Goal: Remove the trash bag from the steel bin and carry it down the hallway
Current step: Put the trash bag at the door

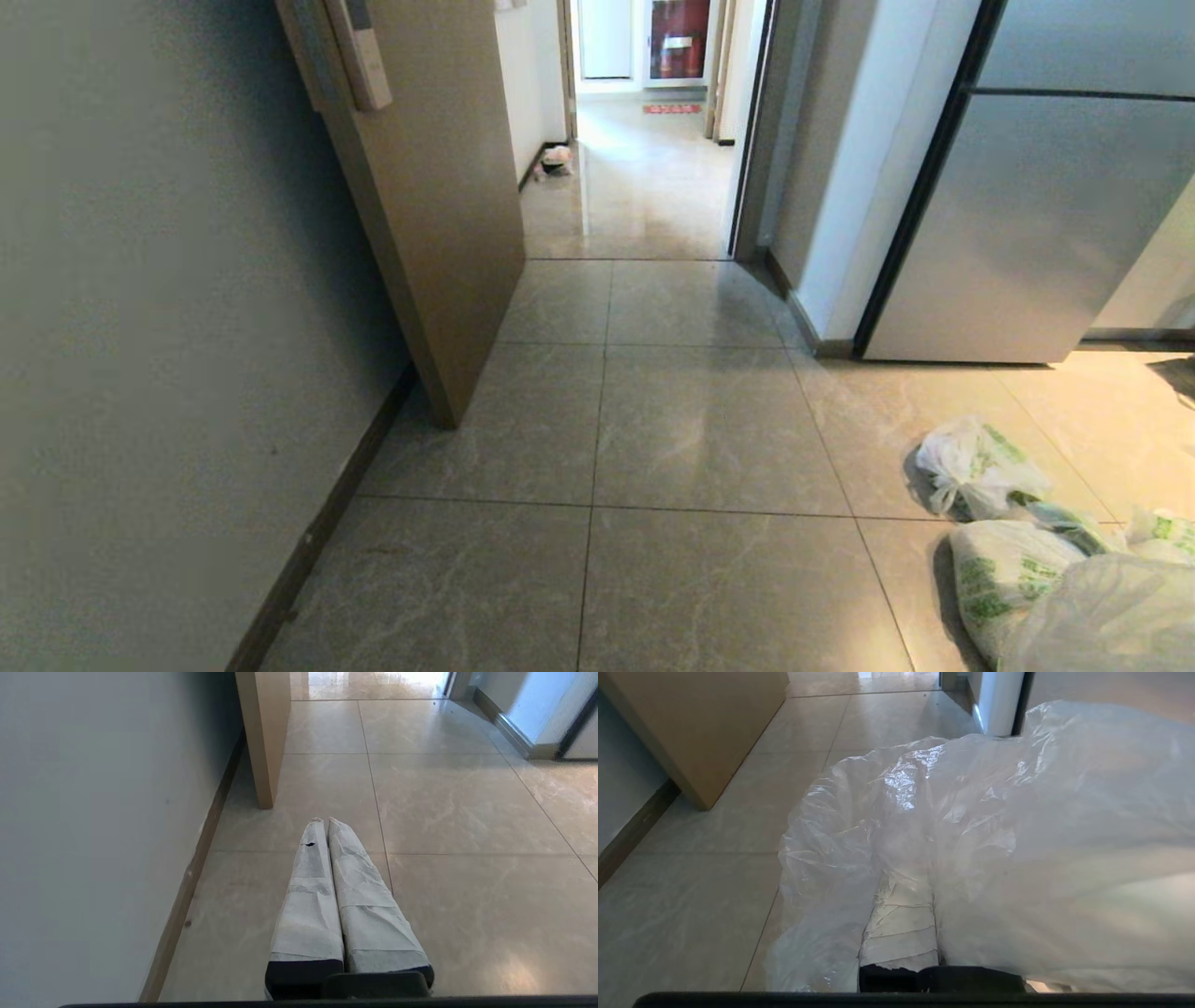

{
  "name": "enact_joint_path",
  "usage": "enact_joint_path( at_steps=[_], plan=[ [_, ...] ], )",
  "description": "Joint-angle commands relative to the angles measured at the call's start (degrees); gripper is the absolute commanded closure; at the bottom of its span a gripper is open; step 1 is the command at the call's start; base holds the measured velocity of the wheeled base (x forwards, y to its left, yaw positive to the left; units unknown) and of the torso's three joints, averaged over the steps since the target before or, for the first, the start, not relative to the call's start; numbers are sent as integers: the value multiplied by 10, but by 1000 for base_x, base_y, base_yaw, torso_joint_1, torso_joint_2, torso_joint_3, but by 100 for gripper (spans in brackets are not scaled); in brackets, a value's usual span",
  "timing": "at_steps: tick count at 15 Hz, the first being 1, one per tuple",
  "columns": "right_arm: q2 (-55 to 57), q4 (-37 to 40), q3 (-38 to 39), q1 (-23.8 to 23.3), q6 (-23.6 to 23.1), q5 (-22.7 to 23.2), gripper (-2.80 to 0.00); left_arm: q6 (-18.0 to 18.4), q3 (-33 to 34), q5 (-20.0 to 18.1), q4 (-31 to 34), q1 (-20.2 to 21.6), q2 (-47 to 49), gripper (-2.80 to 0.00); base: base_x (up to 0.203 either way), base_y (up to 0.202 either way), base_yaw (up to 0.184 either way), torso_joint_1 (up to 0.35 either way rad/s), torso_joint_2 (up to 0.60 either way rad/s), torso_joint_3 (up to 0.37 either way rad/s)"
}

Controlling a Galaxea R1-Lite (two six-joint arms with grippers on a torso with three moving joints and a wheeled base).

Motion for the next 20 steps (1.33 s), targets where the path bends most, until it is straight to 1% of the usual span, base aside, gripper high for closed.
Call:
enact_joint_path(
  at_steps=[1, 20],
  plan=[
    [0, 0, 2, 0, 0, 0, 0, 0, 0, 0, 0, 0, 0, 0, 196, 0, -1, 7, 1, -1],
    [0, 0, 2, 0, 0, 0, 0, 4, -1, 1, 2, 0, -1, 0, 192, 0, 1, 3, 4, 2]
  ],
)
